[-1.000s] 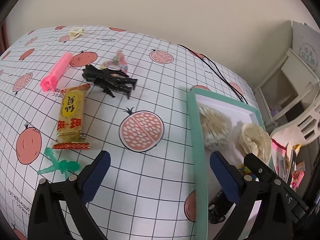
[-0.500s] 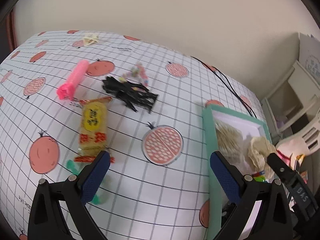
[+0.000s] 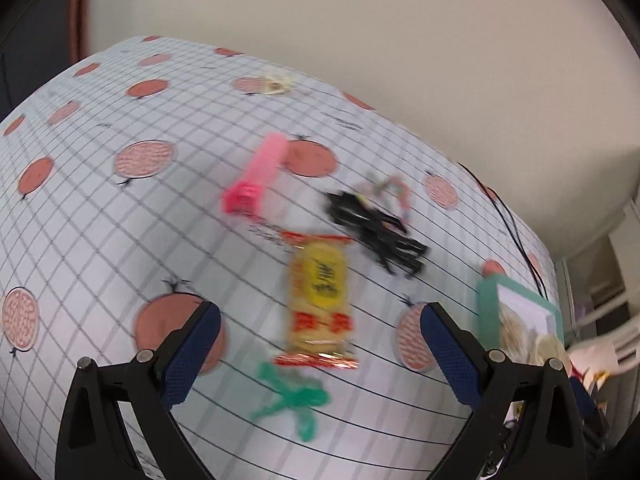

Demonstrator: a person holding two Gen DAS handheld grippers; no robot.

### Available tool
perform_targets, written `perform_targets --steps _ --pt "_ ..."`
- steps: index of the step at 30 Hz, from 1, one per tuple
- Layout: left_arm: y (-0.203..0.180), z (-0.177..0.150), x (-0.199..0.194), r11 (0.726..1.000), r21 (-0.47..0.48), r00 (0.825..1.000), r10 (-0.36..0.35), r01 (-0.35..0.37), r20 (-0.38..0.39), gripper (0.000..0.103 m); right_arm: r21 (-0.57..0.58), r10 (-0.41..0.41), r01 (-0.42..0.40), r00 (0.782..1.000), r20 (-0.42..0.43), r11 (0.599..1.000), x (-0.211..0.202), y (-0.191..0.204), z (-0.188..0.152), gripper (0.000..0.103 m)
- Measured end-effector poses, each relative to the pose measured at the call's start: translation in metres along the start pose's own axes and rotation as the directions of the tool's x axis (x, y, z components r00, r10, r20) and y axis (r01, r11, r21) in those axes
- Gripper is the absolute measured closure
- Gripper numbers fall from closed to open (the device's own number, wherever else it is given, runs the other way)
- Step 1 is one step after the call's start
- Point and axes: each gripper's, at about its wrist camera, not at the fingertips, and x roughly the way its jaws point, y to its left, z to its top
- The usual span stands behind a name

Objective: Organize objects
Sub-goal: 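Withdraw both grippers from the tray toward the loose items on the table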

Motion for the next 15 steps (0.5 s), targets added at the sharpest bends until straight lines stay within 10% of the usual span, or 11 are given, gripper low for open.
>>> perform_targets --steps 15 --pt "0.080 0.012 0.015 0.970 -0.240 0.996 0.026 -0.046 -0.088 0.003 -0.080 0.053 -0.059 0.995 -0.080 0.995 0.025 0.048 -0.010 0.000"
